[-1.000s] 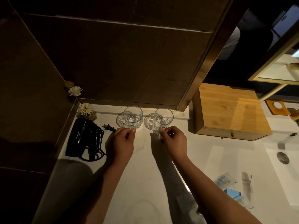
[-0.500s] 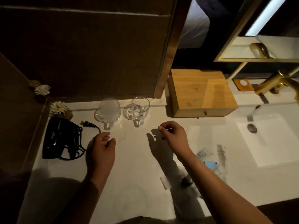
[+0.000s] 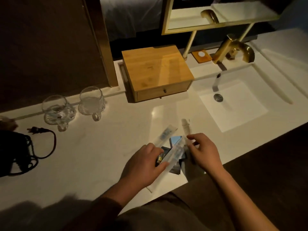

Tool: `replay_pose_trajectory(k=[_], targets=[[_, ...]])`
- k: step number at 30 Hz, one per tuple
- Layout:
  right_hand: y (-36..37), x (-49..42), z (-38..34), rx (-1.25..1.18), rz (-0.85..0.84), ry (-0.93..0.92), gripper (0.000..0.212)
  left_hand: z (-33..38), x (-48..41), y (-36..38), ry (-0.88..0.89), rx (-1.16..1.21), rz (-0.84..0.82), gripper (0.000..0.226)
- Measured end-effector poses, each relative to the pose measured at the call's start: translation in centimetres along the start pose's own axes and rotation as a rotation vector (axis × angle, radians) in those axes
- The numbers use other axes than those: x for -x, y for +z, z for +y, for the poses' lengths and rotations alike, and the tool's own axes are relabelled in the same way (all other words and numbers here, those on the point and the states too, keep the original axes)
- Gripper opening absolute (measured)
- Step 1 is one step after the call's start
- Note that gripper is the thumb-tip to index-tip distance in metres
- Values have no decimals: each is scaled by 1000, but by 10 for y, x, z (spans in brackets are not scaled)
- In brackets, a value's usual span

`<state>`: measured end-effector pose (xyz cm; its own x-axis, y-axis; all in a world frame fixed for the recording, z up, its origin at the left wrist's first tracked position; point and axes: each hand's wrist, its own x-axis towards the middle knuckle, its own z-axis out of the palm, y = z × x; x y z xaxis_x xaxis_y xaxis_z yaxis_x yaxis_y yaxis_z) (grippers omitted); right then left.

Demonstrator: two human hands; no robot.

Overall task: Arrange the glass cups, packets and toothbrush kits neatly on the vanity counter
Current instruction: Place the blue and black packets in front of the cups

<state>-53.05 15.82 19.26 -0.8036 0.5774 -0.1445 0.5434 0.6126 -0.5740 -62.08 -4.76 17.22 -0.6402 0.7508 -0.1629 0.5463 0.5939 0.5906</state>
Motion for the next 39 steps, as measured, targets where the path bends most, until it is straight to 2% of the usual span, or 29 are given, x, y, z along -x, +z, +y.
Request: replay_pose_trajectory(k=[6, 10, 12, 14, 16, 18, 20, 22, 25, 27, 30, 33, 35, 39], targets=[[1, -5, 12, 69, -62, -67, 47, 8, -23, 5, 73, -270, -27, 42], [0, -8, 11, 251, -199, -342, 63, 10, -28, -1, 57, -315, -116, 52], [1, -13, 11, 349, -215, -445, 51, 13, -31, -2, 45, -343, -135, 57], [-1, -19, 13, 316, -161, -475, 33, 16, -34, -2, 18, -376, -137, 59], [-8, -23, 15, 183, -117, -377, 21, 19, -36, 0, -5, -387, -102, 50], [-15, -27, 19, 92, -93, -291, 18, 18, -35, -1, -26, -385, -32, 32], [-16, -28, 22, 103, -106, -299, 18, 13, -32, -4, -64, -314, 63, 18], [-12, -27, 21, 106, -122, -315, 18, 4, -27, -10, -145, -183, 136, 13], [4, -26, 14, 115, -106, -241, 29, -12, -16, -21, -365, 192, 188, 9], [14, -32, 5, 244, -114, -182, 41, -21, -12, -26, -507, 485, 181, 5], [23, -41, -10, 438, -145, -138, 55, -31, -6, -30, -568, 750, 208, 6], [28, -47, -23, 458, -155, -120, 41, -36, -1, -35, -586, 878, 224, 16], [28, -52, -29, 425, -142, -117, 32, -37, 3, -36, -600, 917, 229, 10], [22, -65, -36, 250, -19, -173, 38, -44, 13, -39, -627, 946, 265, 10]])
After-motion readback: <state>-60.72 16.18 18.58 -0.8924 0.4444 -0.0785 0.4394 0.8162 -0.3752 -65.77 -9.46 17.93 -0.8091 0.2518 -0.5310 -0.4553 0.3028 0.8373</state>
